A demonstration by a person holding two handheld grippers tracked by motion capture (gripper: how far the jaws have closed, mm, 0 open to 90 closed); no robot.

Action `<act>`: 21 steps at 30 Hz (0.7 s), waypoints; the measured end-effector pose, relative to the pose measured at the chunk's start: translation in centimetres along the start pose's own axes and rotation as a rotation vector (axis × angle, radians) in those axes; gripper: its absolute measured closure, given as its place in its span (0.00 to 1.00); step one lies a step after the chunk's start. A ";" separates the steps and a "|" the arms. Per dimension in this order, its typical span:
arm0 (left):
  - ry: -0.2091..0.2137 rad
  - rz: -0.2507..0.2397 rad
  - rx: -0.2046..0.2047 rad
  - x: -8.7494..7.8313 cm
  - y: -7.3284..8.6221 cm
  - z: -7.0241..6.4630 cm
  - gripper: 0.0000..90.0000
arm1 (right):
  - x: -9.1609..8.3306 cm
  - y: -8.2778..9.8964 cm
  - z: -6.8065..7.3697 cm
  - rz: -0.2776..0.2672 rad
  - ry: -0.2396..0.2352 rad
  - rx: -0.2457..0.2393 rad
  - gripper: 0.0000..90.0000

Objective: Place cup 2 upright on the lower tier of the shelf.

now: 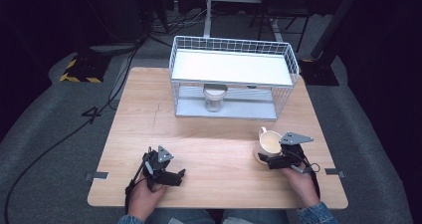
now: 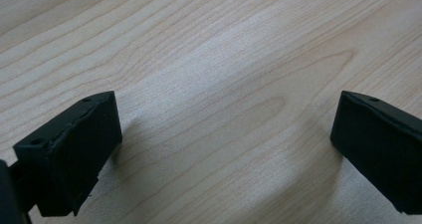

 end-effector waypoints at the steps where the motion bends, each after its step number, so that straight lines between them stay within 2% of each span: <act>1: 0.000 0.000 0.001 0.0 0.0 0.0 0.00 | 0.0 0.0 0.0 0.001 0.001 0.001 0.09; 12: 0.000 0.000 -0.001 0.0 0.0 0.0 0.00 | -0.3 -0.3 0.0 -0.016 -0.007 0.001 0.09; 21: 0.002 0.004 0.002 0.0 0.0 0.0 0.00 | -1.0 -1.0 0.3 -0.019 -0.019 -0.021 0.10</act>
Point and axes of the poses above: each handheld gripper's, and its own axes: x roughly forward along the jaws, y roughly out of its underside, z roughly to its left, the point moved 5 cm from there along x, roughly forward along the jaws, and after that the axes turned 8 degrees about -z, right-handed, at the moved point
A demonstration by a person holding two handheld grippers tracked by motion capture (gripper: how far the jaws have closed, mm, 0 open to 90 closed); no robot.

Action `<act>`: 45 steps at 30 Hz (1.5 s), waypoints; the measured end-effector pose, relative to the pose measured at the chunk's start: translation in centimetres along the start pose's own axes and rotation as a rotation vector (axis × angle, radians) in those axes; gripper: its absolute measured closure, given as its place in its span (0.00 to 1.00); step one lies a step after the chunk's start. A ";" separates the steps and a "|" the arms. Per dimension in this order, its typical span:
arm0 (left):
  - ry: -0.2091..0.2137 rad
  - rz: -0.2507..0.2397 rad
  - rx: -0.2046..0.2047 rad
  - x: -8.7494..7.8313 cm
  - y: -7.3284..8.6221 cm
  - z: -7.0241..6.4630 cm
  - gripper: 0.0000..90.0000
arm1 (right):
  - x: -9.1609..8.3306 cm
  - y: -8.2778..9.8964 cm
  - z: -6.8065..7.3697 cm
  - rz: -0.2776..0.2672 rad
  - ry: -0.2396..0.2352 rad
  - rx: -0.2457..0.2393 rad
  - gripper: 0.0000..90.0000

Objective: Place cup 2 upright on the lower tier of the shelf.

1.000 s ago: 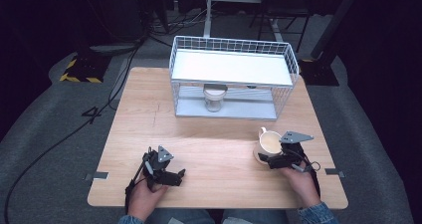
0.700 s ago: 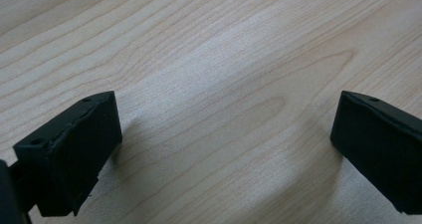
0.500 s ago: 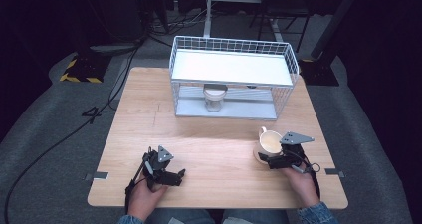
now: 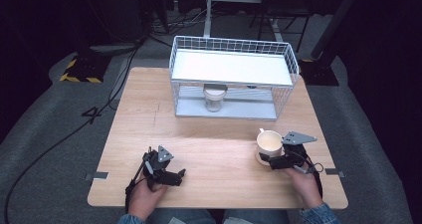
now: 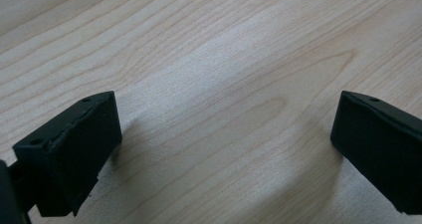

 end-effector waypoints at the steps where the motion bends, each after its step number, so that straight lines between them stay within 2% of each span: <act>1: 0.000 0.000 0.000 0.0 0.0 0.0 0.00 | 0.0 0.0 0.0 -0.004 -0.001 0.002 0.10; 9: -0.003 -0.001 -0.001 0.0 0.0 0.0 0.00 | -0.8 -0.8 0.0 -0.037 -0.005 -0.001 0.10; 19: -0.002 0.001 -0.001 0.0 0.0 0.0 0.00 | -2.2 -2.6 0.0 -0.123 -0.004 -0.009 0.10; 28: -0.004 -0.001 -0.001 0.1 0.0 0.0 0.00 | -3.0 -3.9 -0.1 -0.162 -0.005 -0.021 0.10; 45: -0.001 0.001 -0.001 0.0 0.0 0.0 0.00 | -5.0 -8.2 -0.4 -0.260 -0.025 -0.040 0.10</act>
Point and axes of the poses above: each handheld gripper's, and its own axes: x roughly forward along the jaws, y roughly out of its underside, z roughly to its left, the point moved 5 cm from there along x, roughly forward along the jaws, and after that the axes turned 8 degrees about -z, right-handed, at the moved point
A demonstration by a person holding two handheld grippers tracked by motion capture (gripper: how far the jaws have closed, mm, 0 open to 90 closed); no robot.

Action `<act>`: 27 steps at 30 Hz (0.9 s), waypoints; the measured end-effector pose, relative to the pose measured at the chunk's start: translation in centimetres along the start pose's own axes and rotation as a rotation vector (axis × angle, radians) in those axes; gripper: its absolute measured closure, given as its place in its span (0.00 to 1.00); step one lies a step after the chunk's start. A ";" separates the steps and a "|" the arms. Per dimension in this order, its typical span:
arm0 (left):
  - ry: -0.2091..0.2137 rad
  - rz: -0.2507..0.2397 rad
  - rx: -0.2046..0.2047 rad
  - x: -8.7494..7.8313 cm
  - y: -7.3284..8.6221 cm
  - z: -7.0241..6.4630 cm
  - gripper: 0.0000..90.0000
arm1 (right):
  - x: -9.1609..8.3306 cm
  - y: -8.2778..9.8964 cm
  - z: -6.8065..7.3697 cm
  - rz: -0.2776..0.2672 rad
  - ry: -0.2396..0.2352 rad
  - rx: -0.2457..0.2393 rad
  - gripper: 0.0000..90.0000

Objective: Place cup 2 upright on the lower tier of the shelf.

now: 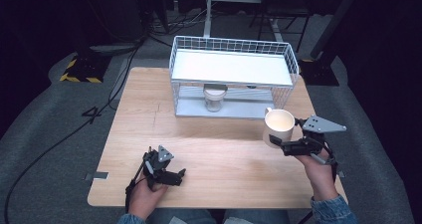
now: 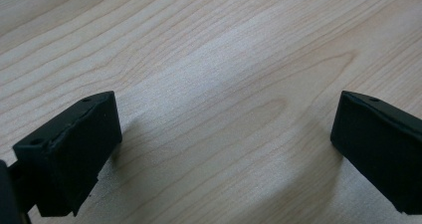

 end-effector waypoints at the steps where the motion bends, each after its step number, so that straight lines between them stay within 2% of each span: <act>1: 0.000 0.000 0.000 0.0 0.0 0.0 0.00 | 0.0 -0.3 0.0 -0.006 -0.002 -0.004 0.10; 13: 0.000 0.000 0.000 0.0 0.0 0.0 0.00 | -0.1 -3.6 -0.2 -0.049 -0.020 -0.026 0.10; 27: -0.003 -0.002 0.001 0.1 -0.1 0.1 0.00 | 0.9 -8.2 -1.2 -0.092 -0.036 -0.057 0.10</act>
Point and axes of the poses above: each handheld gripper's, and its own axes: x roughly forward along the jaws, y roughly out of its underside, z roughly to its left, the point moved 5 cm from there along x, roughly forward along the jaws, and after that the axes turned 8 degrees about -z, right-handed, at the moved point
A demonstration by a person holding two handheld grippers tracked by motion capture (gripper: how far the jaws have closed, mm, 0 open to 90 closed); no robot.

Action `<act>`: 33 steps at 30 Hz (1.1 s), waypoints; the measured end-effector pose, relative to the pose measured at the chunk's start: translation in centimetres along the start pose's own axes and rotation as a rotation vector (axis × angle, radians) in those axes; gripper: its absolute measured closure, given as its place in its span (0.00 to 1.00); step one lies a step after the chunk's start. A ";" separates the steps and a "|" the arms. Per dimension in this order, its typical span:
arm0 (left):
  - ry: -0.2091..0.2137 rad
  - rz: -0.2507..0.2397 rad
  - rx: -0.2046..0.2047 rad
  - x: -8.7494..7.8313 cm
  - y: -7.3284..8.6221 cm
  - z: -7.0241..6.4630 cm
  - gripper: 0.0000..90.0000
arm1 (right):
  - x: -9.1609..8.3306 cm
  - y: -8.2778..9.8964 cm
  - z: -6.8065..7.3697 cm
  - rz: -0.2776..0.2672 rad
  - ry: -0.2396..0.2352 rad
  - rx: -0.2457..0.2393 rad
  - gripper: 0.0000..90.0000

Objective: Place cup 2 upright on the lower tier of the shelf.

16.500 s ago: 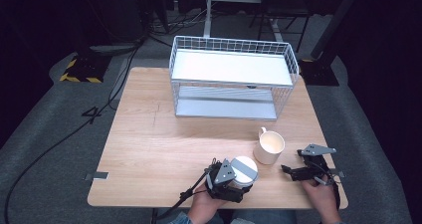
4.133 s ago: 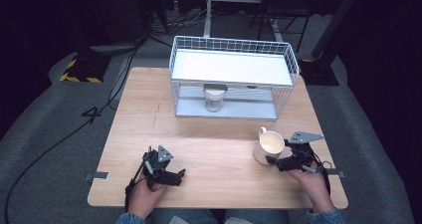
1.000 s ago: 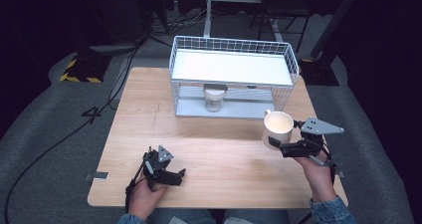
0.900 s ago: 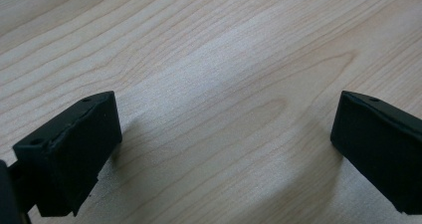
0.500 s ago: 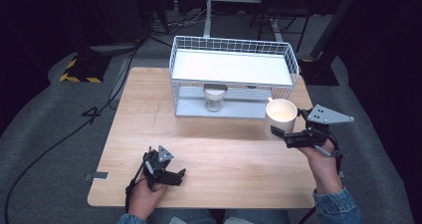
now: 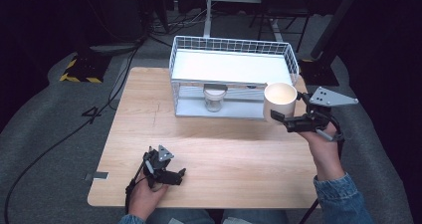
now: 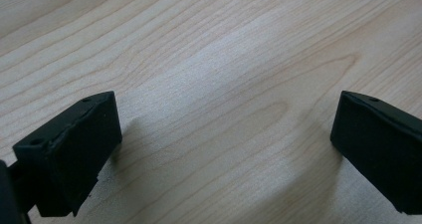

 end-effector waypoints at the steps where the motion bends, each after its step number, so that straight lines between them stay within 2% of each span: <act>1: 0.000 0.000 0.000 0.0 0.0 0.0 0.00 | 0.1 -0.2 -0.1 -0.003 -0.001 0.001 0.10; 18: 0.000 0.000 -0.002 0.0 0.0 0.0 0.00 | 3.0 -3.9 -2.0 -0.059 -0.021 0.005 0.10; 33: 0.000 0.000 -0.002 0.0 0.0 0.0 0.00 | 7.8 -5.9 -3.9 -0.086 -0.016 -0.006 0.10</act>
Point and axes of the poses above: each handheld gripper's, and its own axes: x roughly forward along the jaws, y roughly out of its underside, z roughly to its left, the point moved 5 cm from there along x, roughly forward along the jaws, and after that the axes turned 8 degrees about -z, right-handed, at the moved point
